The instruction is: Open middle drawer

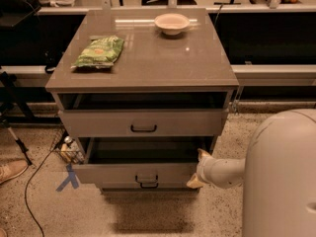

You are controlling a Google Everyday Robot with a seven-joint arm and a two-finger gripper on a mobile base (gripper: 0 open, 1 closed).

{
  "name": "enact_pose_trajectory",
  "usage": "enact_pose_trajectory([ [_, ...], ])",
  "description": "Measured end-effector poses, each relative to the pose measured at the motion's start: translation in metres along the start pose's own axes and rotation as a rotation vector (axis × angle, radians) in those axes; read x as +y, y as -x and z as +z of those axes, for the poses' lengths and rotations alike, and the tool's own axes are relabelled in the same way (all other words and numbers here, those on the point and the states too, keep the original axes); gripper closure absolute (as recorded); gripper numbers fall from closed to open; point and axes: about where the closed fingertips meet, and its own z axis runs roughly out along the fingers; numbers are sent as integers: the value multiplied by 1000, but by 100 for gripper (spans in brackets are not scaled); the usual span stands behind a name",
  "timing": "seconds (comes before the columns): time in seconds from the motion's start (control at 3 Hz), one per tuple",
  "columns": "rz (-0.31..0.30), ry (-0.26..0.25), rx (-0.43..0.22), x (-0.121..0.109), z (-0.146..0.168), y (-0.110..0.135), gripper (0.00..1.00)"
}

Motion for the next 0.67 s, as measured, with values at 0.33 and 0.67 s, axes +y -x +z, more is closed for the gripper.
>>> enact_pose_trajectory([
  [0.33, 0, 0, 0, 0, 0, 0, 0],
  [0.67, -66, 51, 1, -1, 6, 7, 0],
])
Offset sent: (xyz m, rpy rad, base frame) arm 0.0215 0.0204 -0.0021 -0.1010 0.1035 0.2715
